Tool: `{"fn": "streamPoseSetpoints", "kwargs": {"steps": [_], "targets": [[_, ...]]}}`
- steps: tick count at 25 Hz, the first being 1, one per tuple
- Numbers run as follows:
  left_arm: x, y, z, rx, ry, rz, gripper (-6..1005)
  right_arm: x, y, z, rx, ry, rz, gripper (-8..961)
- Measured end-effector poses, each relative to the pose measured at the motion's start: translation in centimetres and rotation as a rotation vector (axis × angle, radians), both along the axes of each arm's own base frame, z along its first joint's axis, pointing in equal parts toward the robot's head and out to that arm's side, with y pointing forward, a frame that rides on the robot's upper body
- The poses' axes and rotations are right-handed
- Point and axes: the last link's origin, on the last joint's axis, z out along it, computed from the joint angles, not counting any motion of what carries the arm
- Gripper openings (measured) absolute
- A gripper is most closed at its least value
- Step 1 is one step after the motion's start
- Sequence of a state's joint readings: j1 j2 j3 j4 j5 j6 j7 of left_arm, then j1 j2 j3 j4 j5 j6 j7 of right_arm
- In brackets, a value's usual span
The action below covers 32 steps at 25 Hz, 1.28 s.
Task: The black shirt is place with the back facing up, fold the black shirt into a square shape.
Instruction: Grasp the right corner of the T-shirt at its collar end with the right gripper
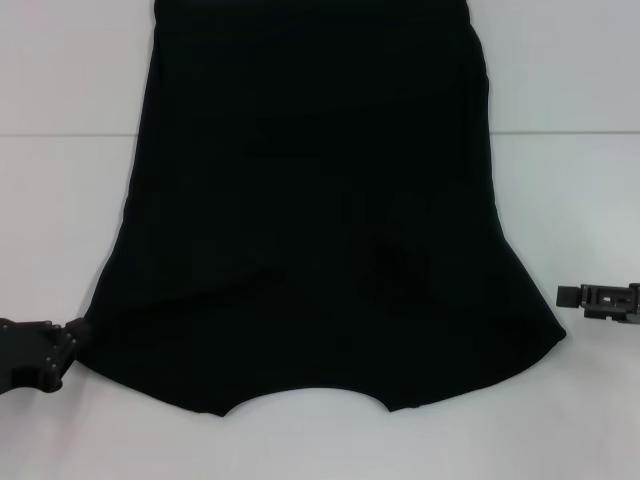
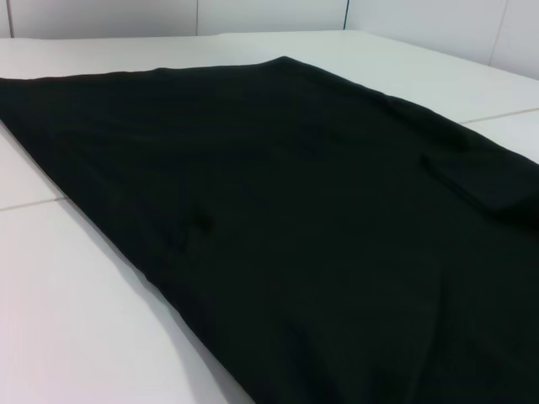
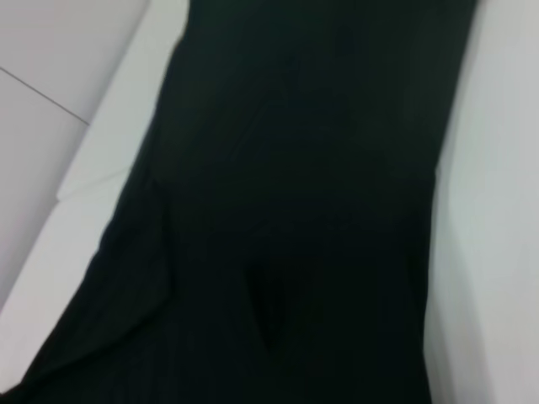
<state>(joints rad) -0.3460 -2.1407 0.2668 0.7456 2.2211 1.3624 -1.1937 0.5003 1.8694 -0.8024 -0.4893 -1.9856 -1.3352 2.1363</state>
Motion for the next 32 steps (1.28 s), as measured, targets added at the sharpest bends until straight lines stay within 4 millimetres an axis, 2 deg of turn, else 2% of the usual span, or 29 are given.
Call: {"fn": "streamPoseSetpoints", "kwargs": {"steps": [12,22,32], "targets": [[0.2,0.3,0.0,0.000,0.002,-0.009,2,0.1,0.2,-2.0,-0.065,-0.038,-0.066,707],[0.2,0.4,0.1,0.001,0.001,-0.008,3,-0.6,0.2,-3.0,-0.080,-0.041,-0.011,686],[0.3,0.5,-0.1,-0.005,-0.001,-0.006,3,-0.4,0.2,-3.6,-0.062,-0.060,0.002,255]]}}
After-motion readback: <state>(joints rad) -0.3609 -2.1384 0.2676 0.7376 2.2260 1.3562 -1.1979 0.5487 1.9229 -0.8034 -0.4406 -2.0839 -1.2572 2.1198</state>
